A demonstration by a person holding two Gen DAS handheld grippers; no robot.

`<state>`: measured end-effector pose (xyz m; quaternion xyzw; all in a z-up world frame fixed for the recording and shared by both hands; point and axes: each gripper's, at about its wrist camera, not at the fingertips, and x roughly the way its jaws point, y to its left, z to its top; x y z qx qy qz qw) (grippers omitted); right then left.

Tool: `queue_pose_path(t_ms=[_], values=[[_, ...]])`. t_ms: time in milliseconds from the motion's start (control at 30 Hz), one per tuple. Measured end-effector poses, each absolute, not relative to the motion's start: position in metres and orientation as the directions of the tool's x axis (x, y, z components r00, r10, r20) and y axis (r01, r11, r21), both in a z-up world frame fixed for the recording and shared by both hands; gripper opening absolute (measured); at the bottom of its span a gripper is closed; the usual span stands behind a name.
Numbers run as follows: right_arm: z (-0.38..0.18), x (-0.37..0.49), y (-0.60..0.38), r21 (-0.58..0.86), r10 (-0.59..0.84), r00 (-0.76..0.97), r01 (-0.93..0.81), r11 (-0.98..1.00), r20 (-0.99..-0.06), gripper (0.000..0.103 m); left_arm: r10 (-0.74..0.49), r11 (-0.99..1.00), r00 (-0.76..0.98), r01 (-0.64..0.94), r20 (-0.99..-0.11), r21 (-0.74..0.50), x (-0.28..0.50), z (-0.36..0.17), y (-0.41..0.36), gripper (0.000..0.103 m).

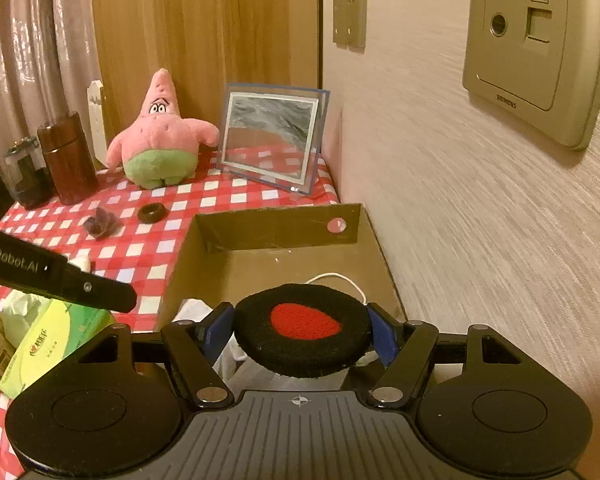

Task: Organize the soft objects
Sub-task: 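Lower the black pad into the box and open the right gripper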

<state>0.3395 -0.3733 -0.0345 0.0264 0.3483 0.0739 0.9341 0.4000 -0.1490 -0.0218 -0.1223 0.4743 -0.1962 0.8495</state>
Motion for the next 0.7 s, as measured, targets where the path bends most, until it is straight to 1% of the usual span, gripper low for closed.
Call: queue_pose_path(t_ms=[133, 200, 233, 267, 700], values=[[-0.035, 0.341, -0.375, 0.139, 0.178, 0.761, -0.117, 0.983, -0.623, 0.071, -0.440, 0.898, 0.479, 0.217, -0.760, -0.383, 0.397, -0.021, -0.145, 0.031], [-0.035, 0.343, -0.376, 0.151, 0.178, 0.756, -0.105, 0.983, -0.630, 0.076, -0.433, 0.901, 0.482, 0.220, -0.762, -0.373, 0.395, -0.020, -0.143, 0.032], [-0.035, 0.343, -0.377, 0.150, 0.169, 0.757, -0.095, 0.984, -0.631, 0.082, -0.430, 0.903, 0.484, 0.223, -0.762, -0.368, 0.394, -0.019, -0.142, 0.033], [-0.034, 0.342, -0.377, 0.148, 0.165, 0.760, -0.091, 0.985, -0.628, 0.085, -0.429, 0.903, 0.486, 0.228, -0.761, -0.364, 0.393, -0.018, -0.142, 0.033], [-0.024, 0.313, -0.371, 0.121, 0.162, 0.751, -0.110, 0.987, -0.640, 0.086, -0.422, 0.906, 0.503, 0.254, -0.754, -0.337, 0.372, -0.004, -0.131, 0.037]])
